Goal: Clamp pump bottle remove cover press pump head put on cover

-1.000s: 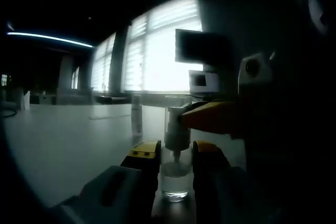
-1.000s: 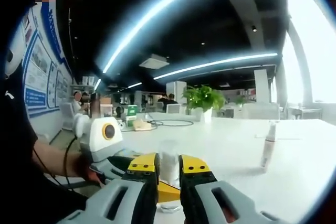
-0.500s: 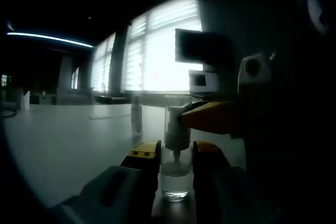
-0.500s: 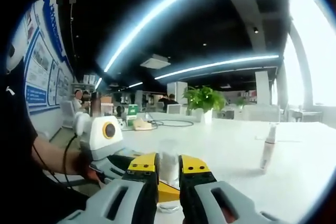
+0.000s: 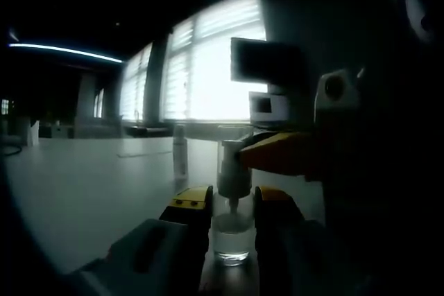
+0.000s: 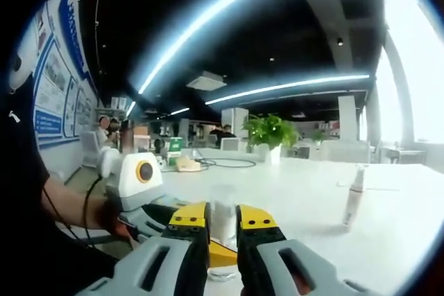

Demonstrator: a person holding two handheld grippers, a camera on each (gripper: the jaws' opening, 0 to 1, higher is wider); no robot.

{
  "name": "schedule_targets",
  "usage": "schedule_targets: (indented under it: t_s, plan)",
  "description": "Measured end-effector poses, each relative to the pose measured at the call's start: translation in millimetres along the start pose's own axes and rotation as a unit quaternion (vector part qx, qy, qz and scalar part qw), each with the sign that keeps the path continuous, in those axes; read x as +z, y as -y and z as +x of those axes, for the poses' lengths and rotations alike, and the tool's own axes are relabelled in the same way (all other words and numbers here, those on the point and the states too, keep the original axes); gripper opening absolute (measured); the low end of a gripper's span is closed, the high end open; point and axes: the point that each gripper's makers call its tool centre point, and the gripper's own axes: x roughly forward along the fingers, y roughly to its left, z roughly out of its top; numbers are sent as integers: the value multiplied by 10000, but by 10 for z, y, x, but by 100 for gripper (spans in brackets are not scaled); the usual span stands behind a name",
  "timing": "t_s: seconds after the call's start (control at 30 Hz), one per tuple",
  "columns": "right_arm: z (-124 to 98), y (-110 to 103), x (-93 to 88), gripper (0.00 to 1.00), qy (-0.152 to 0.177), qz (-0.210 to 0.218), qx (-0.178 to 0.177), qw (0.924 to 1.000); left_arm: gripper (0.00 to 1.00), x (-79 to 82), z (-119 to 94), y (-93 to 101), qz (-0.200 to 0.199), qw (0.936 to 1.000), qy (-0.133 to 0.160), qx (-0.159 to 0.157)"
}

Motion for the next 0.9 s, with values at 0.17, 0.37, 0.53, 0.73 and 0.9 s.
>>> schedule_targets:
  t_s: [0.17, 0.37, 0.53, 0.73, 0.9]
  plan:
    - [-8, 27, 11, 9, 17, 33, 4, 10000, 15, 1, 2, 3, -11, 10000, -4, 21]
    - [-18, 39, 11, 9, 19, 39, 13, 10000, 15, -2, 2, 4, 7, 10000, -5, 16]
    - [-23, 49, 12, 9, 21, 23, 4, 10000, 15, -2, 5, 12, 11, 10000, -9, 18]
    - [-31, 51, 28, 8, 50, -5, -3, 10000, 15, -7, 3, -1, 14, 10000, -19, 38]
    - [-31, 45, 35, 8, 53, -40, -7, 10000, 15, -5, 4, 8, 25, 10000, -22, 42]
